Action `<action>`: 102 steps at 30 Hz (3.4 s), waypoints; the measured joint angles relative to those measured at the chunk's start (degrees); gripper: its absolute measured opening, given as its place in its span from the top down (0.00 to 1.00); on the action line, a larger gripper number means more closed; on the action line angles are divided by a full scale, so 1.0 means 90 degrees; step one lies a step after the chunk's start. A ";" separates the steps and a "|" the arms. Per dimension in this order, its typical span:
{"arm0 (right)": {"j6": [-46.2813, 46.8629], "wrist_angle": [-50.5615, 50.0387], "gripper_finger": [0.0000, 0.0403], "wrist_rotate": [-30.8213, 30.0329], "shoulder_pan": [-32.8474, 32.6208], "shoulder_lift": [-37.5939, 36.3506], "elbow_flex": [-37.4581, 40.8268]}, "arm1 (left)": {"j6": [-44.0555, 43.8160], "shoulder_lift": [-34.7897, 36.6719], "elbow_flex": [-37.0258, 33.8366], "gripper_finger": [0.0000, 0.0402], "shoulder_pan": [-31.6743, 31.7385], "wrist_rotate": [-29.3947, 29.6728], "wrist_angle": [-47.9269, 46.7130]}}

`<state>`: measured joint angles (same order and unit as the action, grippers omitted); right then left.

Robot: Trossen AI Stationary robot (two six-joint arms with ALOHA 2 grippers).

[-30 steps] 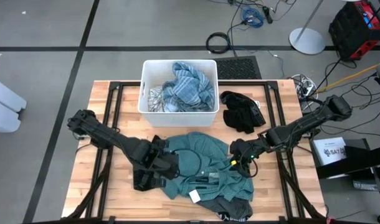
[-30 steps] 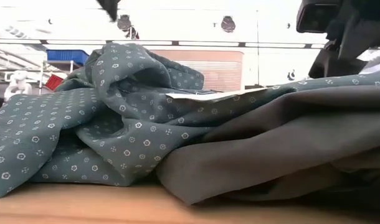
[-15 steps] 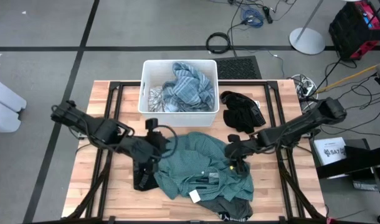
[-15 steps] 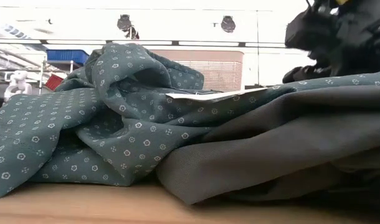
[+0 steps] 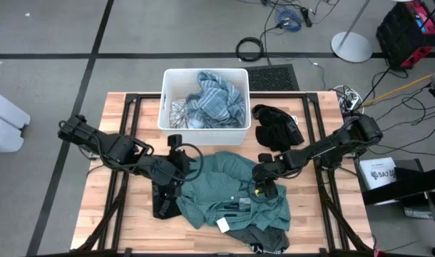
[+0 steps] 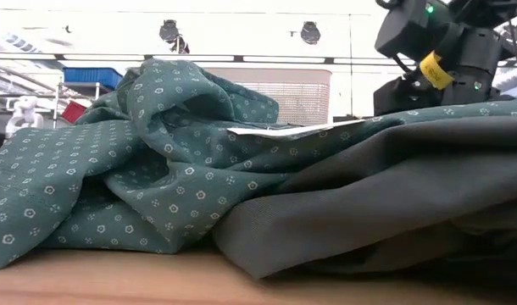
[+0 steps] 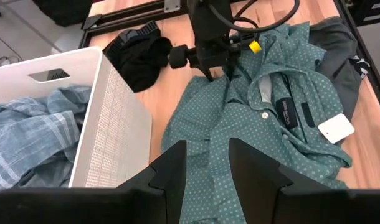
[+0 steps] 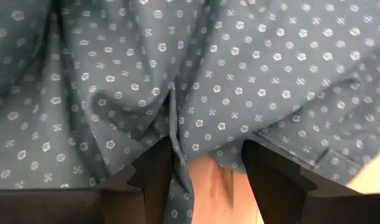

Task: Sort clothes
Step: Put the green shirt into the white bin

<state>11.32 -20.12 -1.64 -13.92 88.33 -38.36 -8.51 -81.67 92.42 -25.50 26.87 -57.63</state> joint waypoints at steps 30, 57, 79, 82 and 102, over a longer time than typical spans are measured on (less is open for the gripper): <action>0.1564 -0.3375 1.00 -0.0838 0.0145 -0.1916 -0.2437 | -0.0017 0.0000 -0.0002 0.68 0.0002 0.0122 -0.0037; 0.2199 0.1248 1.00 0.0003 -0.0529 0.2270 -0.3607 | -0.0015 -0.0001 -0.0005 0.68 -0.0002 0.0120 -0.0204; 0.1883 0.1791 0.32 -0.0450 -0.0654 0.2581 -0.3624 | -0.0056 0.0000 -0.0005 0.68 0.0002 0.0120 -0.0134; 0.2136 0.1792 0.30 -0.0896 -0.0726 0.2937 -0.3624 | -0.0207 -0.0002 -0.0005 0.68 0.0002 0.0117 -0.0138; 0.2131 0.1414 0.91 -0.1776 -0.0961 0.3339 -0.3620 | -0.0357 -0.0002 -0.0005 0.68 -0.0002 0.0117 -0.0156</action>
<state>30.49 -7.39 -17.62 -22.57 118.38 -70.95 -11.73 -81.68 92.38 -25.52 27.92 -59.03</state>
